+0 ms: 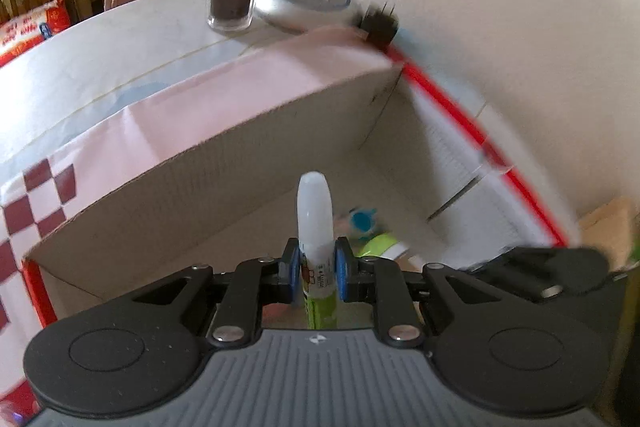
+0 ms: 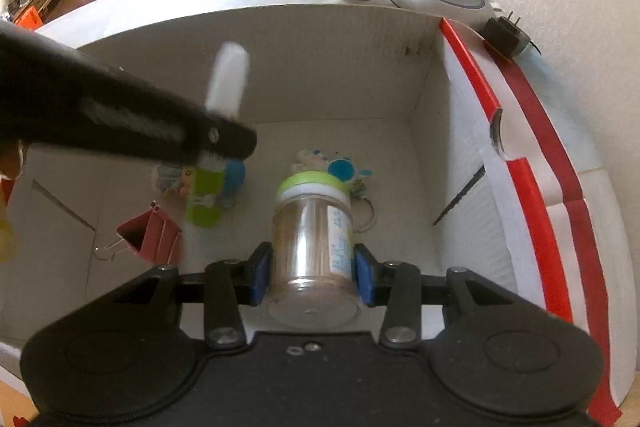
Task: Organize rigid objects
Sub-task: 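Carry the glue stick and toothpick jar into the shoebox and open both tools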
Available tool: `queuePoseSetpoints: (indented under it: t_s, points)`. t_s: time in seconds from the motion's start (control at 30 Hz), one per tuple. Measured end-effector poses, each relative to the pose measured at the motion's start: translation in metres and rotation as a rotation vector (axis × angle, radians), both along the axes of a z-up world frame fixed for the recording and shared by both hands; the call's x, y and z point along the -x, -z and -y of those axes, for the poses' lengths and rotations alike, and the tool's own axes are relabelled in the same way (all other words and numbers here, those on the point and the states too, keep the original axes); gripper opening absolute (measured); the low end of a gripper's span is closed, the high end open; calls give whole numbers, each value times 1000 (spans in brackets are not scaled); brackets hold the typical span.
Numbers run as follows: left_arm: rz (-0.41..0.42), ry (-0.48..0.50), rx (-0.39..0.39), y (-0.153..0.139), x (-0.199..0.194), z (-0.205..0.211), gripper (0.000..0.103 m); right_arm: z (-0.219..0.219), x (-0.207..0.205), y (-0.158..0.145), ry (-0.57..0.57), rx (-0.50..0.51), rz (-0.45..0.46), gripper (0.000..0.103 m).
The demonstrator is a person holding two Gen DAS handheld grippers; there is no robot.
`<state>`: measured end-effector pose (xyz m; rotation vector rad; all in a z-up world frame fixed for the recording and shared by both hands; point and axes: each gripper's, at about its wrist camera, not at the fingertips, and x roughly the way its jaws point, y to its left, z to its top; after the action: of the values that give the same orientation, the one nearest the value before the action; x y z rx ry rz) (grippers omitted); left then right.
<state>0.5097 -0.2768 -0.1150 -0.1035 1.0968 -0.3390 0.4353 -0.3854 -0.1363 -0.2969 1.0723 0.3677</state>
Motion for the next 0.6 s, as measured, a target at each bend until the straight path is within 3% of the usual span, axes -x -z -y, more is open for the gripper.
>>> queuePoseSetpoints:
  t_s: [0.23,0.6]
  points:
    - [-38,23,-40,18,0,5,18,3,1,-7,20,-27,3,42]
    - [23,-1,-12,-9,24,-12,18,9,11,-27,11,-87,18,44]
